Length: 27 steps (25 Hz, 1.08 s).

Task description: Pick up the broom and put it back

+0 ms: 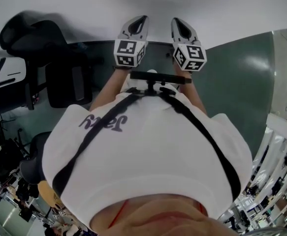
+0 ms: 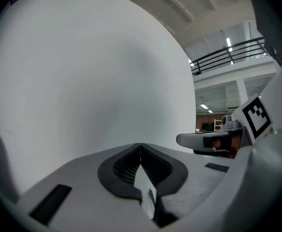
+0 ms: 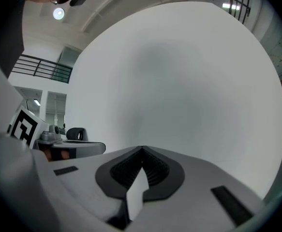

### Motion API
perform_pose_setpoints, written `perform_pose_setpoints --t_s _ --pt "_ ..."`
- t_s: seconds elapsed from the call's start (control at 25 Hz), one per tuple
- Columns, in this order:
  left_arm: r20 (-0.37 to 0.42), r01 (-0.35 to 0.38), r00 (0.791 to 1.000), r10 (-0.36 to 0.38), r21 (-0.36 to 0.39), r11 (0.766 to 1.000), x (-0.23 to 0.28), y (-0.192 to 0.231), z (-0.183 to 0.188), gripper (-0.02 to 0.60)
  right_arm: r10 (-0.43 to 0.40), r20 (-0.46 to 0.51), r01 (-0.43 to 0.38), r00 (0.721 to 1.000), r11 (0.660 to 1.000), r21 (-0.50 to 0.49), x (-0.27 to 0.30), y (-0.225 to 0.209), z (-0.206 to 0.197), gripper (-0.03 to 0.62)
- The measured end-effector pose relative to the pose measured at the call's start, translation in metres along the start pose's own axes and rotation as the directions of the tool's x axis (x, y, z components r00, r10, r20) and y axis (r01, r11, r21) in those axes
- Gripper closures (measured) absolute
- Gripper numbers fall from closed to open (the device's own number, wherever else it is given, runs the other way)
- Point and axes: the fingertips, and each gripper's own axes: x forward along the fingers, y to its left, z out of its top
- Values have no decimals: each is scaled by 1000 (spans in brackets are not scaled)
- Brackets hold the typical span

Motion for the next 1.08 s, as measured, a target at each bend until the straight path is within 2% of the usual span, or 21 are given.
perform_pose_setpoints --t_s 0.2,0.6,0.92,1.0,1.08 --pt "12 -6 1000 6 -1 1000 1 1 8 571 -12 -18 12 1000 999 -33 2 -4 3 586" --pt "22 -22 1000 22 -14 1000 0 13 8 571 -9 -49 8 999 1000 -28 15 -2 -11 586" --pt "30 -66 997 67 -14 998 -12 29 8 571 29 -96 -34 995 998 -53 27 14 -23 586" --pt "1 -39 999 39 -18 999 -12 14 -6 571 -10 -135 4 991 999 -48 9 4 -38 586" --pt "-45 20 999 -21 -24 1000 -10 -13 -26 571 -78 -180 72 981 997 -40 -23 -14 -57 586"
